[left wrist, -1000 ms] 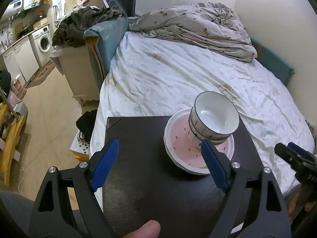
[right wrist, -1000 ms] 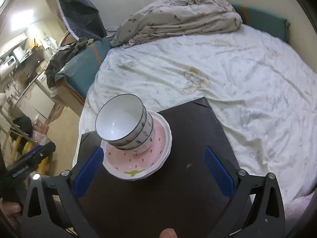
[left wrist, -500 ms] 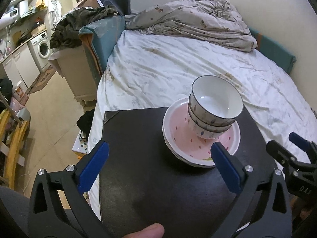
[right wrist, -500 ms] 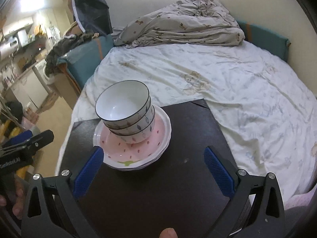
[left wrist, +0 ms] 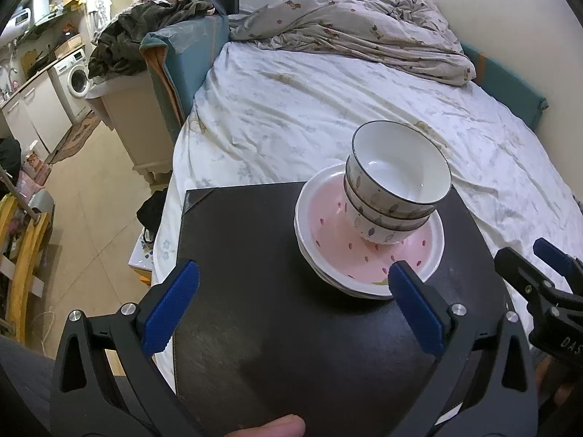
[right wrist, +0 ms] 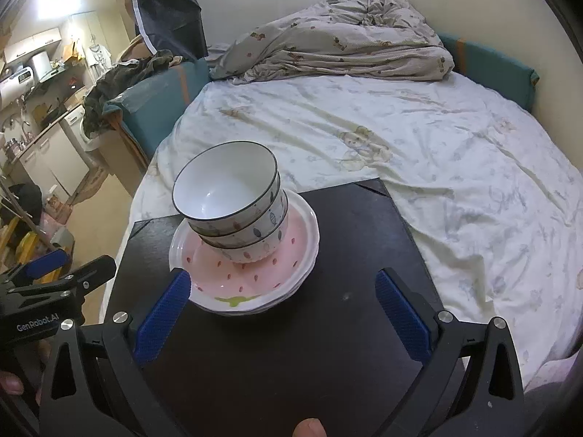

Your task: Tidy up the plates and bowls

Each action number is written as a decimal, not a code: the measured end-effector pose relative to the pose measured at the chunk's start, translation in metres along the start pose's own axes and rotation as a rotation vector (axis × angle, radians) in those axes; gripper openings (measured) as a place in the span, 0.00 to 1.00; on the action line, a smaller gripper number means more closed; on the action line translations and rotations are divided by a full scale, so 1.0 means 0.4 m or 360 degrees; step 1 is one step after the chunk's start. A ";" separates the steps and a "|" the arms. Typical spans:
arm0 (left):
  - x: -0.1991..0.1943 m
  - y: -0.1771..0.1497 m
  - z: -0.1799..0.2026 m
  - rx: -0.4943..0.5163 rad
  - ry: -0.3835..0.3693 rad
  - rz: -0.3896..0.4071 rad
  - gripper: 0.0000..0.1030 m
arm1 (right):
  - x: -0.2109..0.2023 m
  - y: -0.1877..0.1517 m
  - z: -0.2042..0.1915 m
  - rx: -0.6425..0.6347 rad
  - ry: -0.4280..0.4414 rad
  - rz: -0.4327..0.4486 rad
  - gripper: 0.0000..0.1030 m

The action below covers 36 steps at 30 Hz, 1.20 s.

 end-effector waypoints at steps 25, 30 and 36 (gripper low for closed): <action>0.006 -0.004 0.005 0.0002 -0.0029 -0.0027 1.00 | 0.001 0.003 0.009 0.0009 -0.0024 0.0004 1.00; 0.004 -0.004 0.008 0.0004 -0.0030 -0.0029 1.00 | -0.002 0.003 0.011 0.0007 -0.0024 0.0002 1.00; 0.004 -0.004 0.008 0.0002 -0.0032 -0.0029 1.00 | -0.001 0.003 0.011 0.0008 -0.0024 0.0002 1.00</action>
Point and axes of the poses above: each gripper's, at about its wrist camera, not at the fingertips, and x roughly the way its jaws point, z to its right, y to its top, the point moved 4 cm from there along x, roughly the way its jaws point, and after that the axes turned 6 degrees about -x, right-handed, at the moved point
